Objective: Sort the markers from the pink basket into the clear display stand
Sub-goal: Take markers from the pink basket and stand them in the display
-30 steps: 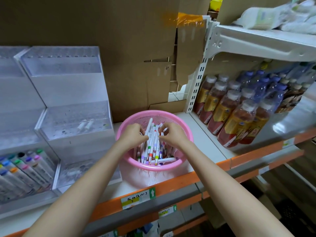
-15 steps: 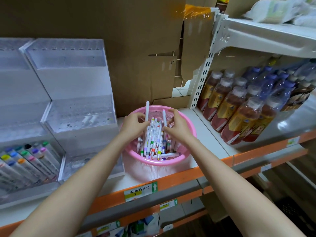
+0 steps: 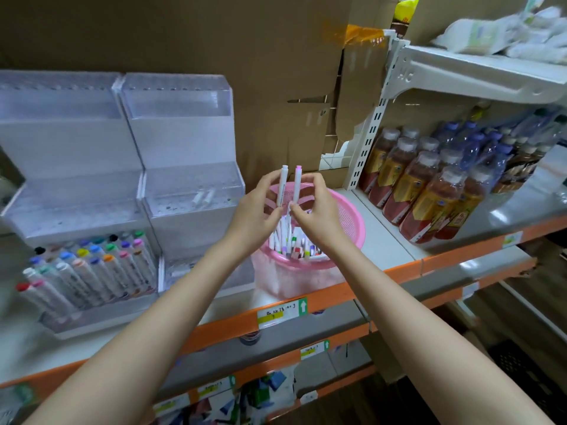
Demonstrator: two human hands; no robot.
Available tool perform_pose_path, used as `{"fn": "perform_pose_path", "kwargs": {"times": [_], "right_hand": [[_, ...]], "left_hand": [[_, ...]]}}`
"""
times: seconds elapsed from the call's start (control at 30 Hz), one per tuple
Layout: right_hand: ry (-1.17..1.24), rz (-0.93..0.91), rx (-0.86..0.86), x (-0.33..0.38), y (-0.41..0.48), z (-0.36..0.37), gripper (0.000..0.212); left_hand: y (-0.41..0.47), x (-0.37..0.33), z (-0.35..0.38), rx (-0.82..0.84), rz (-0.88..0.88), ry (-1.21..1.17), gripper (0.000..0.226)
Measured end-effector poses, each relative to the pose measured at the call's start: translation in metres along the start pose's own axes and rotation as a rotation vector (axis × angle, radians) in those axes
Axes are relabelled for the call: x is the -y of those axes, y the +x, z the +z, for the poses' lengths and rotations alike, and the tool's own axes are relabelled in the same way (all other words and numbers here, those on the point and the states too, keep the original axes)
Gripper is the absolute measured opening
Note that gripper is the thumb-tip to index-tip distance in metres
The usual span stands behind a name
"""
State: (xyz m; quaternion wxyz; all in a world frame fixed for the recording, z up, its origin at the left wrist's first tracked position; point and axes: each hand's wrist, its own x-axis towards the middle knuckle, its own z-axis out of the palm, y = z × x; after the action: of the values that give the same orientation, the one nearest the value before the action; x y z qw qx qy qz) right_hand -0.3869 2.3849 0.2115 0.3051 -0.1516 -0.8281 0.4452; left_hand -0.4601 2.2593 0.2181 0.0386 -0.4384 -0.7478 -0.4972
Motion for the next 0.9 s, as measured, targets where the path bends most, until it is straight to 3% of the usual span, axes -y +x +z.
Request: {"fn": "perform_pose_path", "kwargs": {"times": [0.2, 0.63, 0.9], "right_hand": [[0.042, -0.072, -0.013, 0.041, -0.025, 0.035, 0.035], [0.113, -0.081, 0.131, 0.116, -0.077, 0.137, 0.032], [0.151, -0.109, 0.195, 0.143, -0.095, 0.194, 0.036]], "left_hand": [[-0.031, -0.007, -0.059, -0.052, 0.041, 0.038, 0.077], [-0.121, 0.025, -0.184, -0.165, -0.083, 0.082, 0.061], [-0.153, 0.049, -0.224, -0.283, -0.147, 0.020, 0.052]]}}
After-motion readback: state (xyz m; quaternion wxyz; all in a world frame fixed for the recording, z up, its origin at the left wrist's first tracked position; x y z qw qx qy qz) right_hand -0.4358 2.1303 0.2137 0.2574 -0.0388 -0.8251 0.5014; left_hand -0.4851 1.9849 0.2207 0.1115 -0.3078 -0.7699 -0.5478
